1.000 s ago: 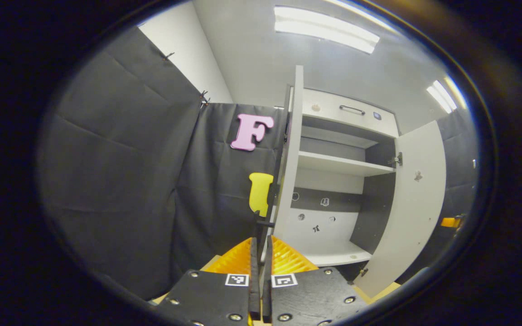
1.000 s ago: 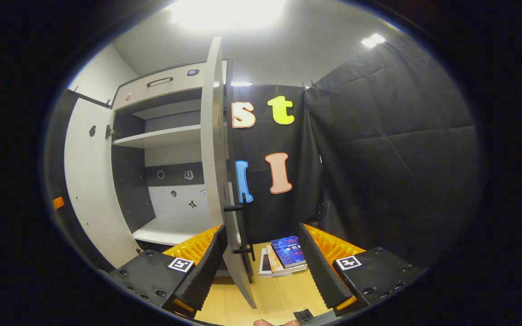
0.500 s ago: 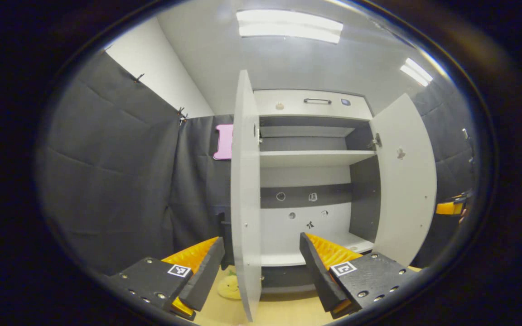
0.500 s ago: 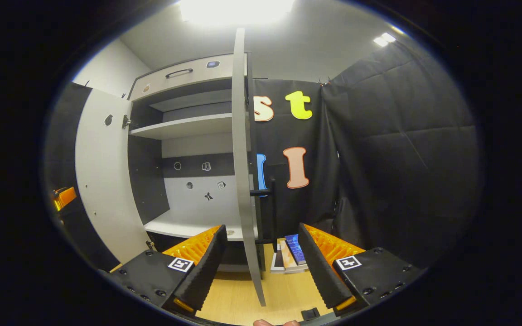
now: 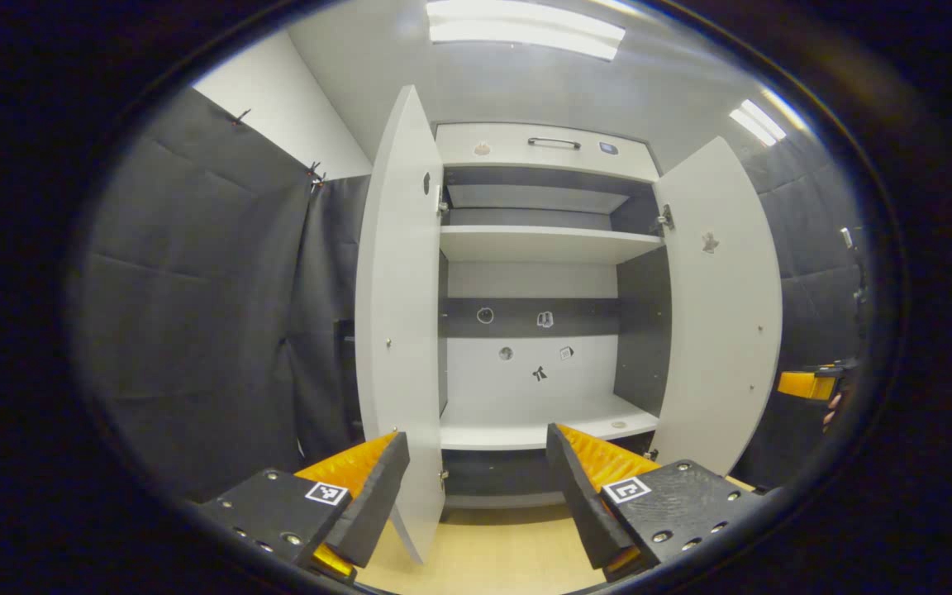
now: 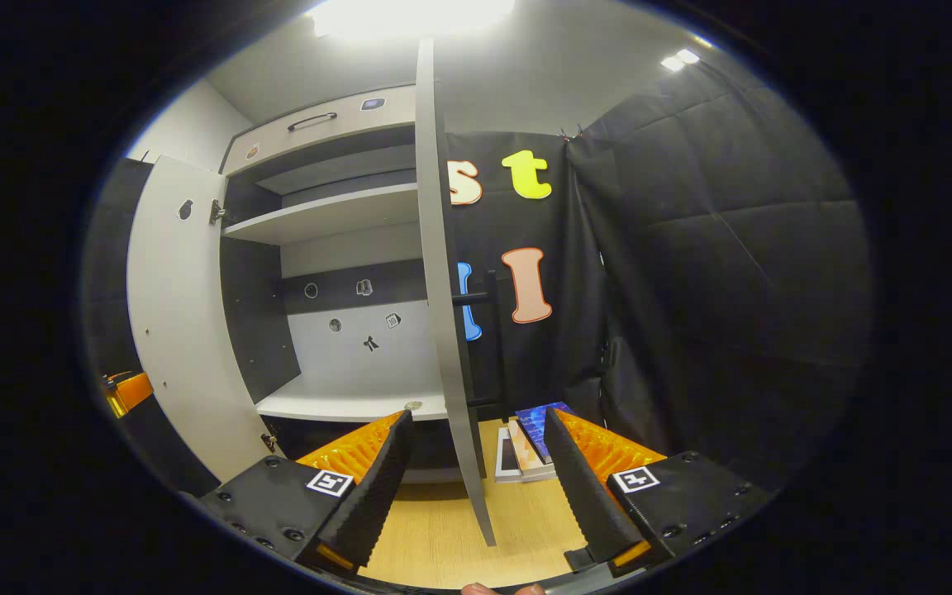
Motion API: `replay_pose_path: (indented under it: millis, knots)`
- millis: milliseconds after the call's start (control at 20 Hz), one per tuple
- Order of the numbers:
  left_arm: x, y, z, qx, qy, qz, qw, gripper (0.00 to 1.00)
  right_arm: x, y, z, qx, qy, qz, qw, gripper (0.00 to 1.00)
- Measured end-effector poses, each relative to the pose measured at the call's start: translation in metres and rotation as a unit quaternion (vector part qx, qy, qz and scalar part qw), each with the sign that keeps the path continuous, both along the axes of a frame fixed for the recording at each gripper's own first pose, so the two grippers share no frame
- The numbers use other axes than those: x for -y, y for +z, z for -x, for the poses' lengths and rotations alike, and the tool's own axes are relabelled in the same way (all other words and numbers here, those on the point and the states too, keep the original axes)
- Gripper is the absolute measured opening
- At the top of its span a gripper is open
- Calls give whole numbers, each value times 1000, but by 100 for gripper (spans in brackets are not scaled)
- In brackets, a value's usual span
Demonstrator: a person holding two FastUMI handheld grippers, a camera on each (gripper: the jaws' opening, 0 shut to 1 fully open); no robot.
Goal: Open the right door of the double-door shoe cabinet with the right hand, and open the left door with the left hand.
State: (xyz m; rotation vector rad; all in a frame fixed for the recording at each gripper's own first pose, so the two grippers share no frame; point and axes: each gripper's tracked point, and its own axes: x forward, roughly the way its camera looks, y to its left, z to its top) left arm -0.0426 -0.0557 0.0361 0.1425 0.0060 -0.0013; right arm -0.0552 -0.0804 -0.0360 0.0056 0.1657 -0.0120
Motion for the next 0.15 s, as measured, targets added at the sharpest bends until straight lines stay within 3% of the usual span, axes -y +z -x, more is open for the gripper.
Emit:
replay_pose_path:
  millis: [150]
  knots:
    - [0, -9, 2, -9, 8, -24, 1000, 95, -6, -17, 7, -15, -6, 22, 1000, 98]
